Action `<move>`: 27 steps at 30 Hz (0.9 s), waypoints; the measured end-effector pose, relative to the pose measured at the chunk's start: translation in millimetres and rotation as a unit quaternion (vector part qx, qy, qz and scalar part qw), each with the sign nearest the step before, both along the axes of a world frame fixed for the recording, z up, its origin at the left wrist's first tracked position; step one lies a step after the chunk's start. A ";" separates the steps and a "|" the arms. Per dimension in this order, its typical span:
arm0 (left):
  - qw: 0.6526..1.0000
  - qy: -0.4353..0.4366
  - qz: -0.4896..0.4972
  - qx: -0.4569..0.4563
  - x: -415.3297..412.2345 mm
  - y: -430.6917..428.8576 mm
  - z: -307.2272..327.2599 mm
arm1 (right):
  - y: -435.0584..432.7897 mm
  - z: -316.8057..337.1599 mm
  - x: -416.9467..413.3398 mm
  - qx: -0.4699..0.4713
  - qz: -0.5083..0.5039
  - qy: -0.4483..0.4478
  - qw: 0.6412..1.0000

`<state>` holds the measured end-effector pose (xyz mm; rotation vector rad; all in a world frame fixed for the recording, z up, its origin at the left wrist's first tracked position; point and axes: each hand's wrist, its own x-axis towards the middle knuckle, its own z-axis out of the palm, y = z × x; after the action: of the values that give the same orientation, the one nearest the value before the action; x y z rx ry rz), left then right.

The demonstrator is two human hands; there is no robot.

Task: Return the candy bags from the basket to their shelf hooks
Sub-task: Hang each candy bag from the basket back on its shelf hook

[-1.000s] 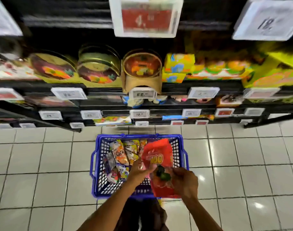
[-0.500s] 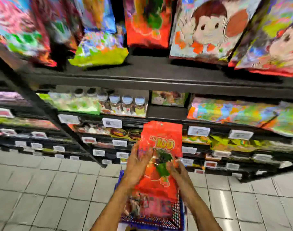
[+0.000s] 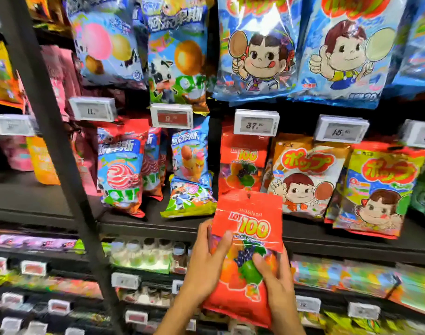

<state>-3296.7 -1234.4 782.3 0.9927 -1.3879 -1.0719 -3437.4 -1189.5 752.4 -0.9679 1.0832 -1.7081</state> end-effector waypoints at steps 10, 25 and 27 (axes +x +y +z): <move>0.999 0.027 -0.021 -0.032 16.7 -46.6 24.9 | -40.8 42.1 10.8 -0.042 0.008 0.005 0.999; 0.996 -0.011 0.030 -0.089 -8.2 -100.4 81.5 | -114.1 115.2 -5.8 -0.115 -0.062 0.056 0.990; 0.995 -0.012 0.034 -0.089 -10.4 -107.7 84.6 | -120.8 120.5 -7.3 -0.122 -0.064 0.062 0.989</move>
<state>-3307.1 -1342.1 866.9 0.9180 -1.4320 -0.8733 -3444.6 -1310.3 872.9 -1.1936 1.0520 -1.9391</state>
